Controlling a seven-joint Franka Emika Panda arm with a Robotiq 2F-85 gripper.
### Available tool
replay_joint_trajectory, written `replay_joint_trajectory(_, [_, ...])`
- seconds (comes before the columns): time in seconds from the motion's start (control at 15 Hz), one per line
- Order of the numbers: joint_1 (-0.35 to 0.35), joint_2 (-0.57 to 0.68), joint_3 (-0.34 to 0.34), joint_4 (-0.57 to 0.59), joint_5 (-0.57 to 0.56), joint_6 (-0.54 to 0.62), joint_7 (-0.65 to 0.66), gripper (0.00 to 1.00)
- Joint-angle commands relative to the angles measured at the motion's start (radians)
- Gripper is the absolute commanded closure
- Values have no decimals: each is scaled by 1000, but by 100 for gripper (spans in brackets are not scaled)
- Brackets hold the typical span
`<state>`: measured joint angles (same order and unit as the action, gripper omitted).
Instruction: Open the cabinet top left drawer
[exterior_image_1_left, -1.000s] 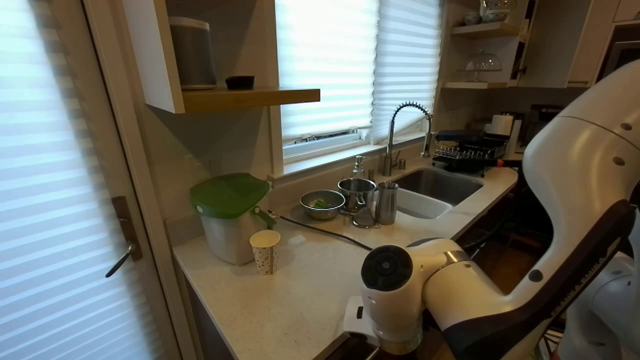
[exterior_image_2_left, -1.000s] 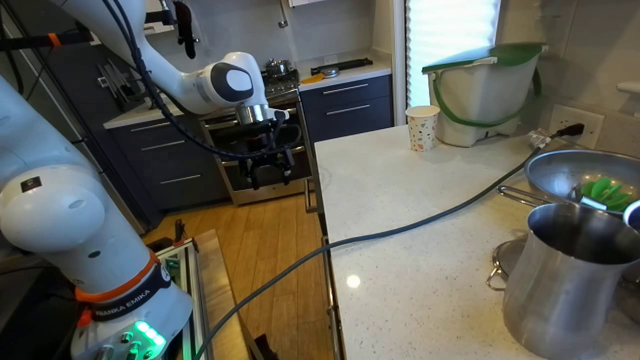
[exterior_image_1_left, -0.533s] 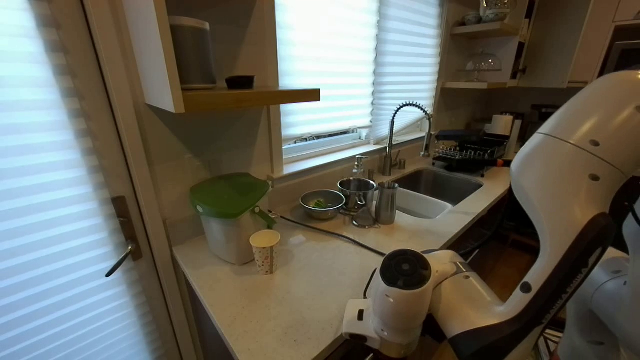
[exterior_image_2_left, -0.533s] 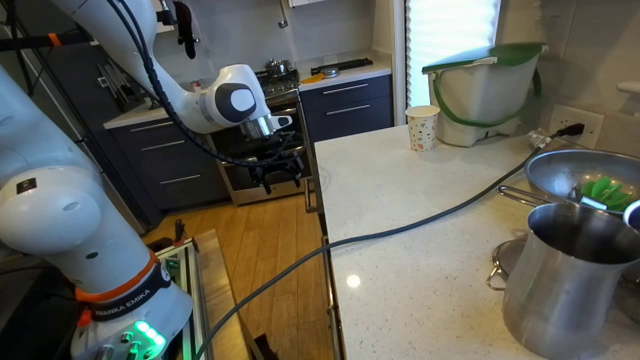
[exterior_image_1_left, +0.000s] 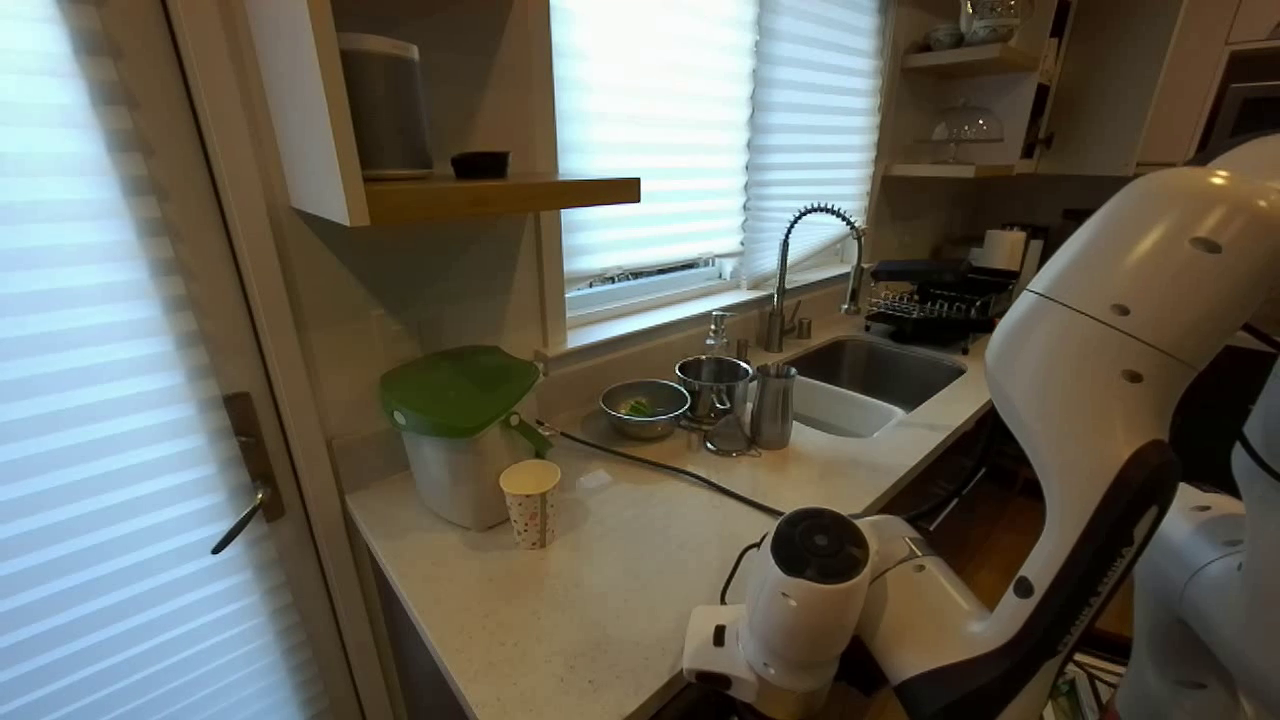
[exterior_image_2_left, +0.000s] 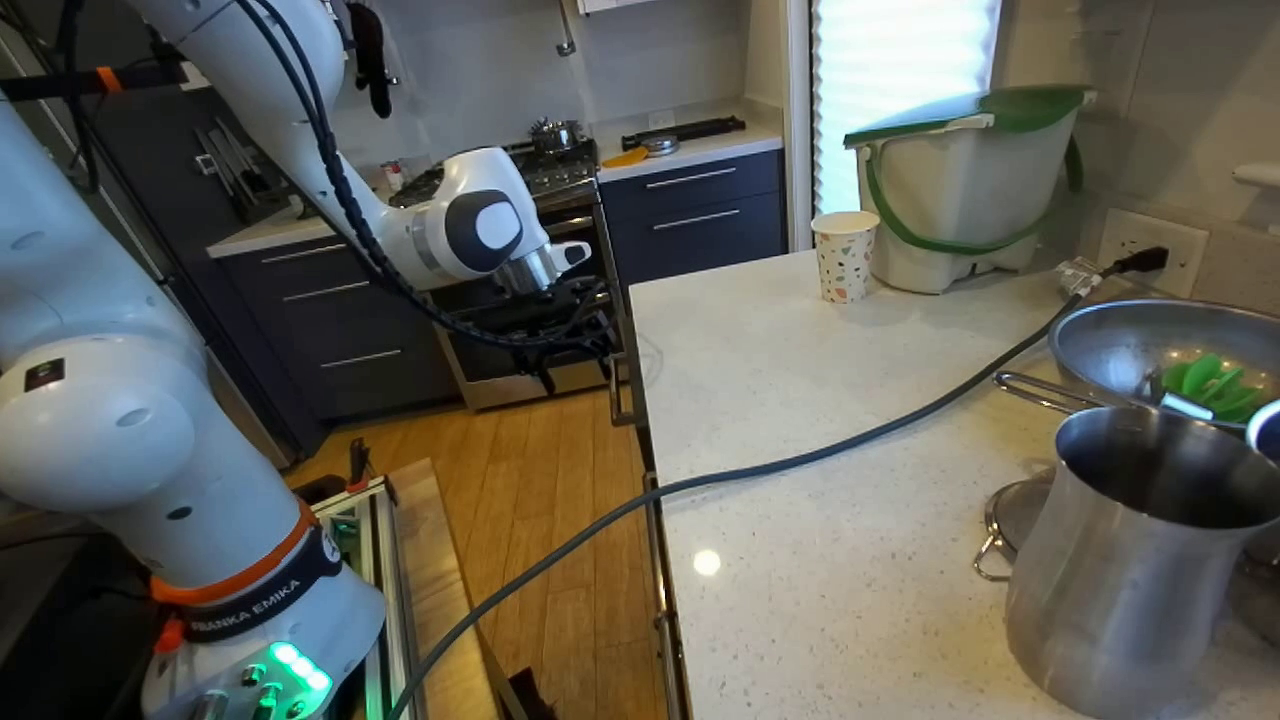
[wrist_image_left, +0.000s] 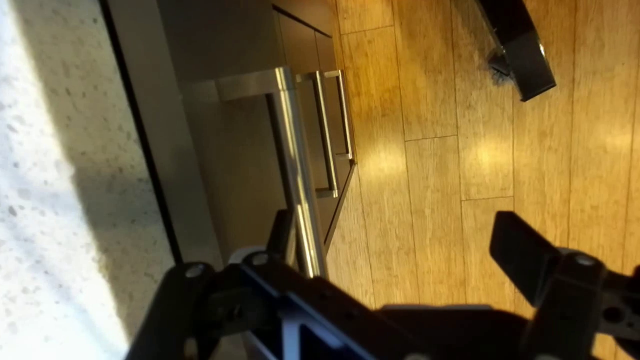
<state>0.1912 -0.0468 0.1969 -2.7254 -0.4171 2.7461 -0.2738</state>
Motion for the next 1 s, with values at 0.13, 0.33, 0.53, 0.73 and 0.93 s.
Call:
replay_joint_trajectory(0.13, [-29,57,-12,1,-171,68,69,0])
replay_joint_trajectory(0.33, [-31,88,-10,7,-221,81,95,0])
replay_joint_trajectory(0.53, [-28,115,-13,18,-273,82,121,0])
replay_joint_trajectory(0.73, [-28,127,-19,27,-319,76,148,0])
replay_joint_trajectory(0.93, [-29,119,-30,32,-383,75,202,0])
